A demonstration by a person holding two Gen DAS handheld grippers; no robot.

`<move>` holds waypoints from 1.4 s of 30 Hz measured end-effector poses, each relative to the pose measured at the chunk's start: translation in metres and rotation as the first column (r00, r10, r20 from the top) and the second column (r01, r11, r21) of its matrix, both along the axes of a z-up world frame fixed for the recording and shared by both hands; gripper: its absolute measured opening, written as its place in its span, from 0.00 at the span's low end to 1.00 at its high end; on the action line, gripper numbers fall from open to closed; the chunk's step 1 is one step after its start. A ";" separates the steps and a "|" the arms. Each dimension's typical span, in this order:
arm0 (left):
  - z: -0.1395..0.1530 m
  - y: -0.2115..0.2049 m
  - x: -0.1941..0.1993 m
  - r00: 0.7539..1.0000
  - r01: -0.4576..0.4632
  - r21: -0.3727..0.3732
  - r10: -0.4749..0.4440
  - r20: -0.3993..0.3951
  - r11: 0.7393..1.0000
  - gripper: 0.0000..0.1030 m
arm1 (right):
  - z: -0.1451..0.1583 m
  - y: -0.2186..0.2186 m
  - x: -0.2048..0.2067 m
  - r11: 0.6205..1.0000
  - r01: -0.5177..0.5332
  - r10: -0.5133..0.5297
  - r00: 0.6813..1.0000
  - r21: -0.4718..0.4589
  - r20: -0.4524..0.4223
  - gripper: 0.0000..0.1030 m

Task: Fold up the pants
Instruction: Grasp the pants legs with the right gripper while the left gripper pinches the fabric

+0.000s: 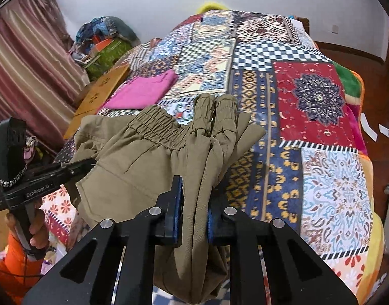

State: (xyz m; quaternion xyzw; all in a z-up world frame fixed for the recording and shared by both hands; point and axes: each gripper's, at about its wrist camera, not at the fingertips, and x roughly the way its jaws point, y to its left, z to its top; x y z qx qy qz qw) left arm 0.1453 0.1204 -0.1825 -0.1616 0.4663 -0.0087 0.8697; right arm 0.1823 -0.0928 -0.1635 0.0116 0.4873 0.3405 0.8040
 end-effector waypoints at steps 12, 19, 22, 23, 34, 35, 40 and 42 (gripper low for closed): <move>-0.027 0.020 -0.041 0.996 -0.060 -0.040 0.057 -0.064 0.997 0.12 | -0.035 0.029 -0.006 0.993 -0.048 0.039 0.996 -0.109 -0.086 0.62; -0.014 0.015 -0.040 0.998 -0.053 -0.008 0.053 -0.029 0.999 0.11 | -0.027 0.024 -0.008 0.997 -0.047 0.042 0.996 -0.063 -0.076 0.25; -0.002 0.013 -0.038 0.999 -0.046 0.008 0.046 0.002 0.999 0.10 | -0.011 0.026 -0.012 0.997 -0.053 0.051 0.998 -0.054 -0.029 0.14; 0.002 0.012 -0.038 0.999 -0.039 0.019 0.039 0.014 0.999 0.10 | -0.006 0.027 -0.012 0.998 -0.052 0.051 0.998 -0.048 -0.020 0.13; 0.053 0.026 -0.025 0.987 -0.051 0.072 0.039 0.156 0.996 0.10 | 0.040 0.052 -0.001 0.999 -0.054 0.054 0.993 -0.009 0.101 0.11; 0.056 0.029 -0.024 0.985 -0.056 0.073 0.043 0.167 0.996 0.10 | 0.045 0.056 0.000 0.998 -0.055 0.055 0.991 -0.008 0.119 0.11; 0.070 0.053 -0.014 0.975 -0.084 0.064 0.069 0.209 0.994 0.10 | 0.064 0.073 0.009 0.998 -0.063 0.061 0.983 0.004 0.175 0.11; 0.074 0.064 -0.009 0.972 -0.097 0.058 0.082 0.222 0.994 0.10 | 0.071 0.082 0.014 0.998 -0.065 0.062 0.979 0.009 0.192 0.11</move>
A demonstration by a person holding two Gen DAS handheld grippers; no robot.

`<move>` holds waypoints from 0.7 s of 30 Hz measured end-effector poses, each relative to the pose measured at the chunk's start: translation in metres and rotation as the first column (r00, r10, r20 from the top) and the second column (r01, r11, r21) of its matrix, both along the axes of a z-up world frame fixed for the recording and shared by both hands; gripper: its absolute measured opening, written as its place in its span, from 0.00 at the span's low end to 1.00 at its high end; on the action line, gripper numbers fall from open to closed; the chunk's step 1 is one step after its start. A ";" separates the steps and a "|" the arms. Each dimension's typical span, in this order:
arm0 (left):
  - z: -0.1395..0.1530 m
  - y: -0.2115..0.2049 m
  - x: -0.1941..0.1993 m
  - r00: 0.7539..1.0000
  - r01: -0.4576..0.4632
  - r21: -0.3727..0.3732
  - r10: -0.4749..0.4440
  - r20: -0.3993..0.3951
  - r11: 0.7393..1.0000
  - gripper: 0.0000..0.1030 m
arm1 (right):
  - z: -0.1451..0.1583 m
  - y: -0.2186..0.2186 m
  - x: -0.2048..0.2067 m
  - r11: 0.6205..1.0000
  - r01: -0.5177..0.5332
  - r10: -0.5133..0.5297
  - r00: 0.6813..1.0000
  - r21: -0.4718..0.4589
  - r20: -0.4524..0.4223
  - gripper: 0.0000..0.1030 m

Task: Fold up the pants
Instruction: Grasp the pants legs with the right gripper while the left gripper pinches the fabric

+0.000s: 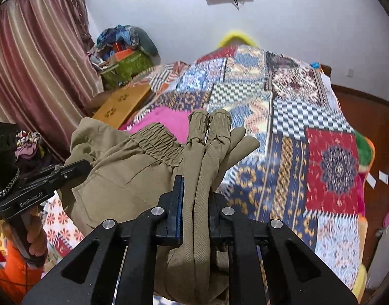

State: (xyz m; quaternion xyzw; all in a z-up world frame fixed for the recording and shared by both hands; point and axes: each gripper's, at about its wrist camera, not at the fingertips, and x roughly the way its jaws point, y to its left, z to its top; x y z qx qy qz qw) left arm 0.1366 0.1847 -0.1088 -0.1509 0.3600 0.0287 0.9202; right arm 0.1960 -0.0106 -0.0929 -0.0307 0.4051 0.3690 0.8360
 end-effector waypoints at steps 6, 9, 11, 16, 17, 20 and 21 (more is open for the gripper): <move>0.007 0.032 0.019 0.999 -0.018 -0.026 0.019 0.034 0.999 0.10 | 0.011 0.027 0.014 1.000 -0.011 0.011 0.999 0.010 0.047 0.11; 0.006 0.054 0.031 0.999 -0.023 -0.066 0.026 0.043 0.998 0.10 | 0.016 0.039 0.024 1.000 -0.010 0.009 0.998 0.022 0.062 0.11; 0.005 0.068 0.041 0.999 -0.029 -0.074 0.033 0.043 0.997 0.10 | 0.018 0.047 0.031 0.999 -0.011 0.009 0.997 0.031 0.072 0.11; 0.003 0.094 0.067 0.998 -0.058 -0.027 0.059 0.038 0.998 0.10 | 0.019 0.077 0.049 0.999 -0.023 0.019 0.994 0.037 0.104 0.11; 0.002 0.101 0.074 0.997 -0.065 -0.020 0.066 0.038 0.998 0.10 | 0.019 0.084 0.054 0.999 -0.026 0.021 0.994 0.037 0.112 0.11; -0.001 0.121 0.089 0.996 -0.079 -0.021 0.080 0.038 0.997 0.10 | 0.016 0.103 0.065 0.999 -0.028 0.023 0.992 0.039 0.127 0.11; -0.003 0.129 0.095 0.996 -0.084 -0.021 0.084 0.034 0.996 0.10 | 0.015 0.110 0.070 0.999 -0.029 0.024 0.991 0.040 0.131 0.11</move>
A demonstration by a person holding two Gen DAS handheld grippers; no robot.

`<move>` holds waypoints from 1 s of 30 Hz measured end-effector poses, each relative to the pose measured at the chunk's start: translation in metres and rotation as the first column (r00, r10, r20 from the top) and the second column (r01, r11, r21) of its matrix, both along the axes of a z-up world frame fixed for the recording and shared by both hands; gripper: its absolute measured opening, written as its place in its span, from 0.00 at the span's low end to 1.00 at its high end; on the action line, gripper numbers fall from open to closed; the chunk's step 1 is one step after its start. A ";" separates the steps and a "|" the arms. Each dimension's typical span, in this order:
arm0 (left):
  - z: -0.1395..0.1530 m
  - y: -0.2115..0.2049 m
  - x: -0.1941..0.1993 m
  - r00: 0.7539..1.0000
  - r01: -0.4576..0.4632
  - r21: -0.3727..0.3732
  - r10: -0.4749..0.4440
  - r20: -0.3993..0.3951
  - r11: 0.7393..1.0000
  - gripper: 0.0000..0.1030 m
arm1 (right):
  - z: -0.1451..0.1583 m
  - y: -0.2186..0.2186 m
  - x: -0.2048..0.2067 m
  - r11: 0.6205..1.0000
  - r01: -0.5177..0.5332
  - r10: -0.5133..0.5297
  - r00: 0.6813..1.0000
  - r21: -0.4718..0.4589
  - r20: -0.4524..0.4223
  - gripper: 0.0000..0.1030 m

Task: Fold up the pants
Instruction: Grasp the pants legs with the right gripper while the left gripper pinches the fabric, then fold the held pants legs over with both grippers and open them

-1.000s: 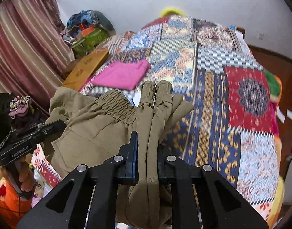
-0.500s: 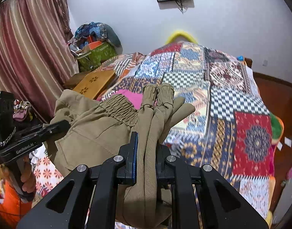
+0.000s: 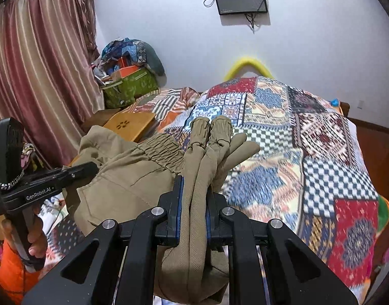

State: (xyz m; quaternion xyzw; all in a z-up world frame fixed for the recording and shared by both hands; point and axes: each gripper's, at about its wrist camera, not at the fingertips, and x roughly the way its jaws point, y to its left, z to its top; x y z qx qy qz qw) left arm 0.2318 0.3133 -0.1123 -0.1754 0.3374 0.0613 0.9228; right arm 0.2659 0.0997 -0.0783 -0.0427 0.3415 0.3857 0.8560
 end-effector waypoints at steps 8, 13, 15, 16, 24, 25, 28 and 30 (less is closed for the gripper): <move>-0.020 0.048 0.049 0.999 -0.030 0.004 0.031 -0.036 1.000 0.10 | -0.010 0.044 0.033 1.000 -0.003 0.003 1.000 -0.001 0.027 0.11; -0.037 0.073 0.085 0.997 -0.045 0.016 0.046 -0.056 0.999 0.10 | -0.021 0.070 0.053 1.000 0.015 -0.014 0.999 -0.019 0.052 0.11; -0.046 0.081 0.099 0.996 -0.053 0.019 0.054 -0.070 0.998 0.10 | -0.027 0.079 0.061 0.999 0.024 -0.022 0.998 -0.024 0.058 0.11; -0.050 0.084 0.104 0.995 -0.055 0.024 0.057 -0.078 0.998 0.10 | -0.031 0.083 0.065 0.999 0.028 -0.026 0.998 -0.028 0.058 0.11; -0.126 0.102 0.140 0.953 -0.078 0.103 0.104 -0.284 0.992 0.10 | -0.097 0.109 0.094 0.986 0.025 -0.030 0.999 -0.166 -0.028 0.11; -0.136 0.104 0.139 0.946 -0.080 0.111 0.111 -0.304 0.991 0.10 | -0.107 0.111 0.093 0.980 0.013 -0.022 0.999 -0.197 -0.047 0.11; -0.150 0.106 0.130 0.945 -0.065 0.116 0.099 -0.312 0.991 0.16 | -0.128 0.113 0.085 0.962 -0.008 -0.004 0.999 -0.274 -0.043 0.12; -0.151 0.107 0.126 0.944 -0.058 0.124 0.095 -0.317 0.991 0.21 | -0.134 0.111 0.083 0.951 -0.028 0.004 0.997 -0.306 -0.078 0.20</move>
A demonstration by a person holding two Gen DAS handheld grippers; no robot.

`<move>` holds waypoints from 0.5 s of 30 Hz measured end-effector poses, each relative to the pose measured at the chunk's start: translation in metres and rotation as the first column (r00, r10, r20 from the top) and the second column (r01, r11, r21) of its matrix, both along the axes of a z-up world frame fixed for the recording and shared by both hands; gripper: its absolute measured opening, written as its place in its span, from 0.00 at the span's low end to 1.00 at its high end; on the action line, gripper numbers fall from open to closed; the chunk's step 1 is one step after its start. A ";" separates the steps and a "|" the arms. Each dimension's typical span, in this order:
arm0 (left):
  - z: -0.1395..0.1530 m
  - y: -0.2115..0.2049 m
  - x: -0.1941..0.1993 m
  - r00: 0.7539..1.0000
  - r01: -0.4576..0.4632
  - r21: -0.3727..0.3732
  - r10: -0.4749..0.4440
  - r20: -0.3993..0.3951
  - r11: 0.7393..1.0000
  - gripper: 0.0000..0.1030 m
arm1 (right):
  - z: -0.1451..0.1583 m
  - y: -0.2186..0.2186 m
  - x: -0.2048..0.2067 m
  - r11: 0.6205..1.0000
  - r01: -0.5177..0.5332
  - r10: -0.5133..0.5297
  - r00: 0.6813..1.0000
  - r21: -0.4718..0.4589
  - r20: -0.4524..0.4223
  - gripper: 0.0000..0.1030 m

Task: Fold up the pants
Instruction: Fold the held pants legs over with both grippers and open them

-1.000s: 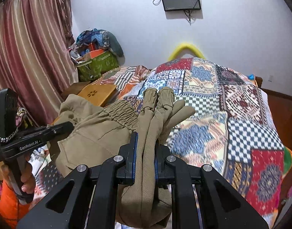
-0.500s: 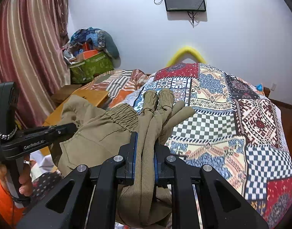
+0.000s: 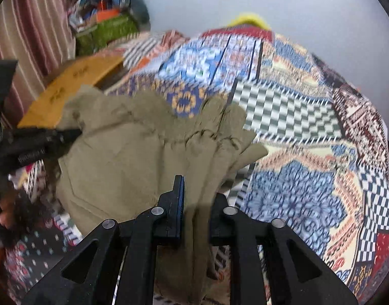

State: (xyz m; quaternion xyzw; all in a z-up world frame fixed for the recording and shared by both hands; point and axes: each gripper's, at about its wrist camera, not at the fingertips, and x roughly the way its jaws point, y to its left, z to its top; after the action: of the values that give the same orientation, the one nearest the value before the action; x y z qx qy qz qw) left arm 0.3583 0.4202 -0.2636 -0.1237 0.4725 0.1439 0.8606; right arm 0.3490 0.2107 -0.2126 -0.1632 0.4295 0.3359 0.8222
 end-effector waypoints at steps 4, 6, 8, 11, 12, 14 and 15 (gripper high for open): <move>0.006 0.003 -0.011 1.000 0.005 0.024 -0.004 -0.024 1.000 0.52 | -0.002 -0.007 0.001 1.000 -0.010 0.009 0.998 -0.017 -0.061 0.32; 0.012 0.004 -0.020 1.000 -0.002 0.028 0.003 -0.018 1.000 0.60 | 0.002 -0.013 -0.001 1.000 -0.012 0.010 0.998 -0.029 -0.059 0.34; 0.021 0.011 -0.031 1.000 -0.011 0.030 0.011 -0.001 0.999 0.62 | 0.012 -0.019 -0.005 1.000 -0.009 0.009 1.000 -0.030 -0.014 0.35; 0.033 0.026 -0.038 0.997 -0.076 0.027 0.075 0.030 0.997 0.68 | 0.027 -0.027 -0.009 1.000 0.005 -0.006 0.999 0.021 0.047 0.48; 0.034 0.029 -0.037 0.996 -0.085 0.018 0.085 0.033 0.996 0.70 | 0.030 -0.026 -0.007 0.999 0.009 -0.011 0.999 0.041 0.051 0.53; 0.029 0.032 -0.030 0.995 -0.098 -0.014 0.099 0.021 0.995 0.70 | 0.030 -0.019 -0.003 0.998 0.004 -0.007 0.999 0.060 0.036 0.53; 0.023 0.032 -0.026 0.995 -0.096 -0.023 0.096 0.003 0.995 0.70 | 0.026 -0.014 -0.003 0.998 -0.007 0.006 1.000 0.057 0.017 0.53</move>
State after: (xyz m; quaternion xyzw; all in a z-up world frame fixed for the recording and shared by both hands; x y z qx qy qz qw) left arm 0.3326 0.4517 -0.2409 -0.1563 0.4658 0.1795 0.8523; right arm 0.3463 0.1967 -0.1864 -0.1439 0.4125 0.3491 0.8290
